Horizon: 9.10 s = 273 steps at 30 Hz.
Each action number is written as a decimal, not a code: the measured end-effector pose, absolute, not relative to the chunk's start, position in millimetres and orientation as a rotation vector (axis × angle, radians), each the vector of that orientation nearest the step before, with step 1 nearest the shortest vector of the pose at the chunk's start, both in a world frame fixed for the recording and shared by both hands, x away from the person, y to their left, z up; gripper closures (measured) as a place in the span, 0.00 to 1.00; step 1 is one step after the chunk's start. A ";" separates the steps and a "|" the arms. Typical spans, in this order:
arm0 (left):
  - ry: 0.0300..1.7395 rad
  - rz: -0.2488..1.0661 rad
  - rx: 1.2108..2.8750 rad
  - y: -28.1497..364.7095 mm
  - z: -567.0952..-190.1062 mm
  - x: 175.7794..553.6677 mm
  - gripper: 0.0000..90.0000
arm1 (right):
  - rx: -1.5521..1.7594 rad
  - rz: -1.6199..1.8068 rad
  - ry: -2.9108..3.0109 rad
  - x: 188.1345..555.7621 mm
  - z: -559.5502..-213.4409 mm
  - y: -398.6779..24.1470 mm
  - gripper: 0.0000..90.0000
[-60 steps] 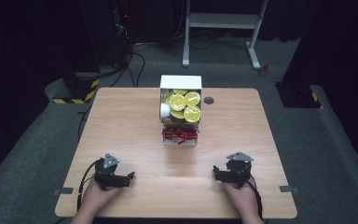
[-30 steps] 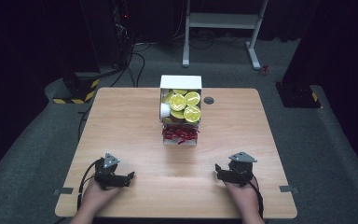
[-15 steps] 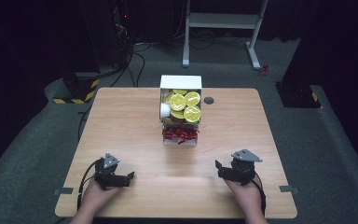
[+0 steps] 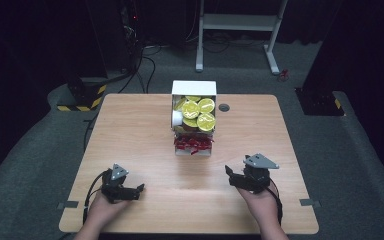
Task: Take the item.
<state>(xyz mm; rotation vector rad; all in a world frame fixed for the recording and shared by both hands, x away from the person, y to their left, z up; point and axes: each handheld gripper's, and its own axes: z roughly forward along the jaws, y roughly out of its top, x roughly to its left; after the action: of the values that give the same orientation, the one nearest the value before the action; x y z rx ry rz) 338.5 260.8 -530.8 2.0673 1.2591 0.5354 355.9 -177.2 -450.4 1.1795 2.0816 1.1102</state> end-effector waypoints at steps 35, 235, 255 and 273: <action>1.273 0.536 2.057 261.2 -530.9 337.3 0.01 | 1.022 1.351 2.007 367.6 -380.4 -157.9 0.27; 1.269 0.539 2.057 261.4 -531.3 336.6 0.00 | 0.901 1.268 2.048 392.1 -418.1 -173.7 0.43; 1.271 0.537 2.051 261.4 -531.4 336.6 0.01 | 1.109 1.191 2.007 427.8 -445.9 -211.8 0.43; 1.279 0.540 2.047 261.6 -531.5 337.4 0.01 | 1.229 1.095 2.045 461.9 -480.9 -215.0 0.43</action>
<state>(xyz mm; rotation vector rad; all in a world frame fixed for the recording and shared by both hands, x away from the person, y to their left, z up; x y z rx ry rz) 337.4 261.6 -531.5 2.0474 1.2787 0.5403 461.9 -215.0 -480.9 1.2287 2.0453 1.0955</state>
